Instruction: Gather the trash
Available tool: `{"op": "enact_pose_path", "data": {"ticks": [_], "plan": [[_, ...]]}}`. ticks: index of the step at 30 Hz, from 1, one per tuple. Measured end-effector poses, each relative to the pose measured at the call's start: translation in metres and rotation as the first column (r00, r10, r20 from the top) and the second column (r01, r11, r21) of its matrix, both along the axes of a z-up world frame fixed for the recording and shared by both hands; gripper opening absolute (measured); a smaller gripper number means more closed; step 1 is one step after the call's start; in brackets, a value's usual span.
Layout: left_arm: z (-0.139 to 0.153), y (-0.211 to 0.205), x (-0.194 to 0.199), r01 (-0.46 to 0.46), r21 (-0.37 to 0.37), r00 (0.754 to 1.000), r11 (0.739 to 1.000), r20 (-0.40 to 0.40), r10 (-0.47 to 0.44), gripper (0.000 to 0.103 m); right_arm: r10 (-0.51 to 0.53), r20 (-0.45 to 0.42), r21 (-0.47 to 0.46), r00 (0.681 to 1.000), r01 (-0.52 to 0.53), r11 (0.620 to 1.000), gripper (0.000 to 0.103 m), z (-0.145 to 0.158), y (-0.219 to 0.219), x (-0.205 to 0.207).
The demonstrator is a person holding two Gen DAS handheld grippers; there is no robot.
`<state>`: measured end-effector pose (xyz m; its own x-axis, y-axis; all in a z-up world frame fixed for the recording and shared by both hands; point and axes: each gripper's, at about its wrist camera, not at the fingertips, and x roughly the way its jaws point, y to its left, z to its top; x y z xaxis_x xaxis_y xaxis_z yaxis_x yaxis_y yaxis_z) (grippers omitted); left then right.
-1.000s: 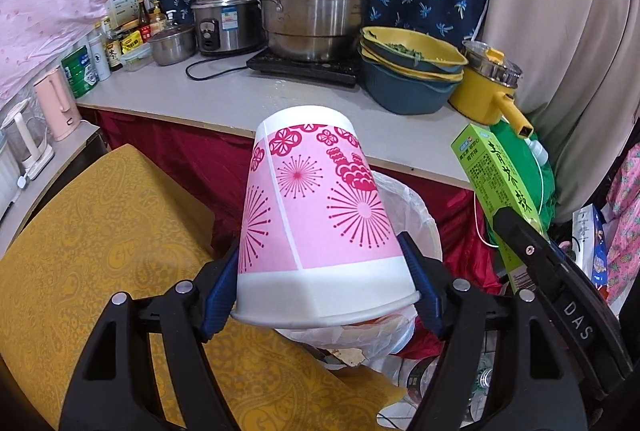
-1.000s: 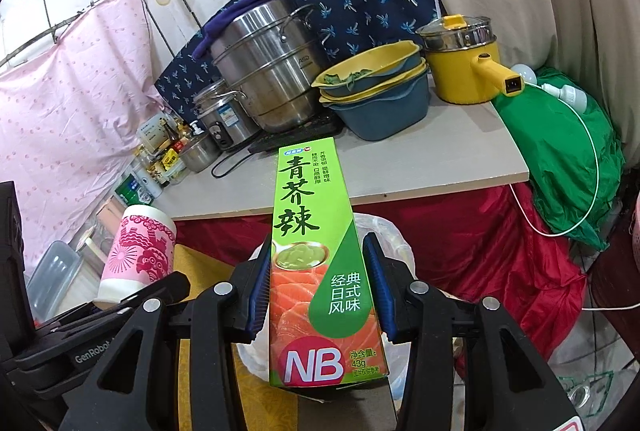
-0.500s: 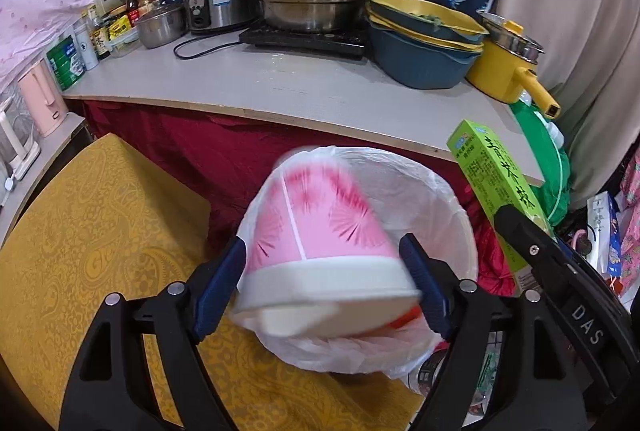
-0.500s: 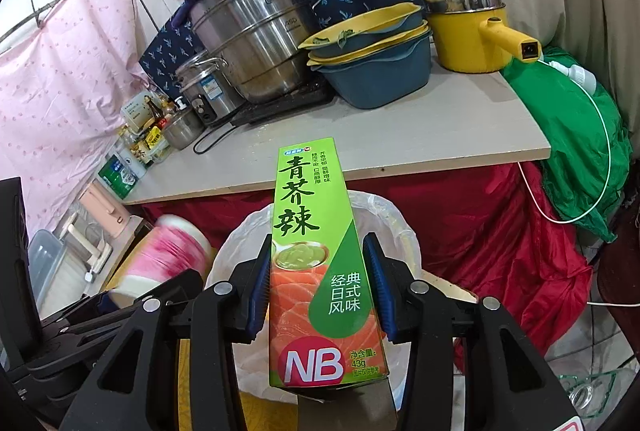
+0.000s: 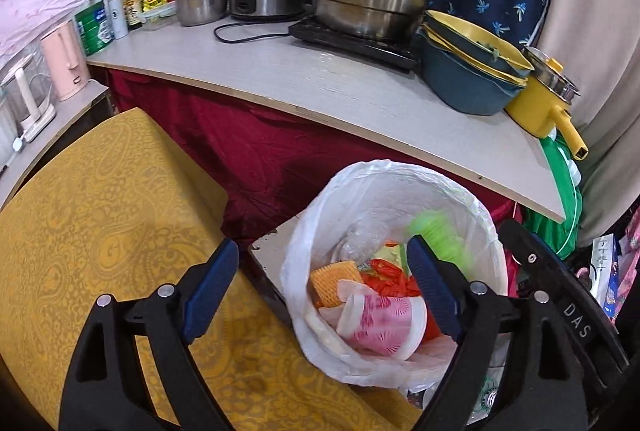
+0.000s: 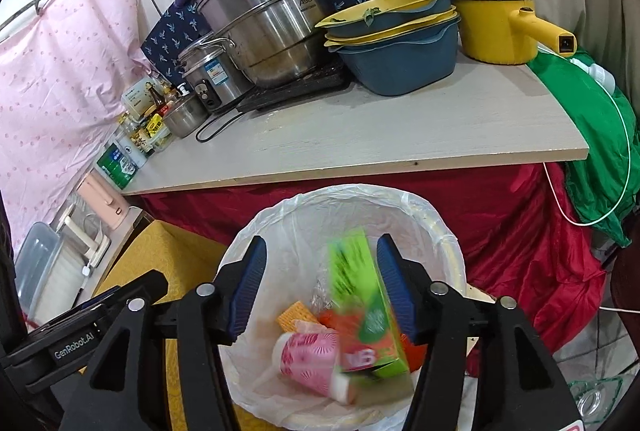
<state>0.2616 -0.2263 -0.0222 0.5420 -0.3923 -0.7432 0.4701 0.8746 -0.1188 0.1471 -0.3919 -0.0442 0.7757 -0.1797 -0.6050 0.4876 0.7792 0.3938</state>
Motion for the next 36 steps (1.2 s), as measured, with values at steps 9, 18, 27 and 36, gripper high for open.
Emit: {"op": "enact_pose_path", "data": {"ticks": [9,18,27,36], "plan": [[0.008,0.016,-0.015,-0.025,0.009,0.999,1.000,0.034,0.024,0.086,0.000,0.014,-0.002,1.000,0.000,1.000,0.061,0.012,0.009,-0.015],[0.020,0.025,-0.033,-0.039,0.020,0.997,0.999,0.063,0.037,0.090,0.011,0.027,-0.056,1.000,-0.009,0.998,0.069,0.034,0.024,-0.039],[0.031,0.044,-0.053,-0.067,0.029,0.994,0.997,0.094,0.064,0.093,0.002,0.014,-0.117,1.000,0.000,0.993,0.083,0.055,0.035,-0.063],[0.036,0.062,-0.075,-0.088,0.038,0.991,0.995,0.107,0.084,0.093,0.018,-0.040,-0.216,0.999,-0.027,0.976,0.088,0.064,0.053,-0.083]]}}
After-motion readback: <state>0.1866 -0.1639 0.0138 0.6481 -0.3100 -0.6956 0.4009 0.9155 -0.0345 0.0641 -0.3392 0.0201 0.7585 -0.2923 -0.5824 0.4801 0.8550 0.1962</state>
